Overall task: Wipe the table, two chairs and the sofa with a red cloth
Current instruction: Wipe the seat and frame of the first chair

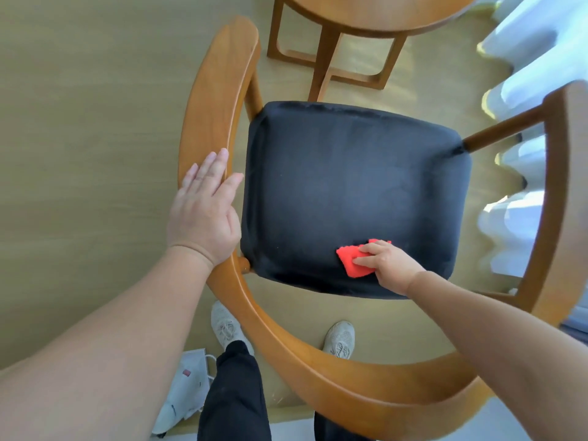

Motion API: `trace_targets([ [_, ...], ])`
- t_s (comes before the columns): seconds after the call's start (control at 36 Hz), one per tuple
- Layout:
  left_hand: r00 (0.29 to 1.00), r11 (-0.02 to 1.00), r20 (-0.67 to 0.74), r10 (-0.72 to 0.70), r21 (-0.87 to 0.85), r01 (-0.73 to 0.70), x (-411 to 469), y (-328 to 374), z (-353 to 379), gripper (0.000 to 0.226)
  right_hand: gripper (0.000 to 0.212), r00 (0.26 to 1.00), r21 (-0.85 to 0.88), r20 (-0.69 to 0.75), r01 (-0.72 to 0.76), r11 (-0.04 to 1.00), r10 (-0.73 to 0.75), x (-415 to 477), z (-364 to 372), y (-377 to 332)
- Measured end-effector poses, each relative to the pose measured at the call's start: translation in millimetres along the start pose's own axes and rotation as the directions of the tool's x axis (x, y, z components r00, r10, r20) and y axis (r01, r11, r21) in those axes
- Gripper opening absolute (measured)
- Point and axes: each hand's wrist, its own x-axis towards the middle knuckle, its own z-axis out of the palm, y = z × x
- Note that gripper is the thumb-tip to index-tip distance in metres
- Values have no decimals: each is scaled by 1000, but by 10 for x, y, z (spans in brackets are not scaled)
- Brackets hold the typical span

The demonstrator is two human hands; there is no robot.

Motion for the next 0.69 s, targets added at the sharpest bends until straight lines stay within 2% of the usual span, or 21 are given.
trace_targets([
  [0.08,1000,999,-4,11,-43,-11,6,-17,5,52,41,962,40,265,-81,996,67,-165,-172,-134],
  [0.11,1000,998,0,15,-57,-15,1,-19,5,53,31,952,51,293,-108,993,88,-213,-244,-193],
  [0.17,999,997,27,18,-78,-16,-8,-27,-3,54,32,955,142,222,-234,962,199,-311,-361,-332],
  [0.22,998,996,63,13,-92,-7,-4,-27,-20,54,47,930,293,85,-367,883,359,-375,-520,-505],
  [0.31,991,995,136,9,-98,4,5,1,-91,51,51,846,527,-72,-418,740,528,-435,-834,-865],
  [0.36,985,993,174,2,-114,18,32,28,-162,53,49,782,652,-71,-433,622,619,-447,-1079,-1104],
  [0.44,975,982,221,11,-184,31,65,95,-367,54,45,721,796,-47,-391,462,691,-448,-1419,-1379],
  [0.5,960,966,269,74,-257,-3,87,160,-553,53,42,706,879,-46,-307,365,706,-446,-1636,-1546],
  [0.69,877,871,303,374,-439,-220,239,447,-1174,55,41,717,988,-70,-47,148,694,-429,-2222,-1936],
])
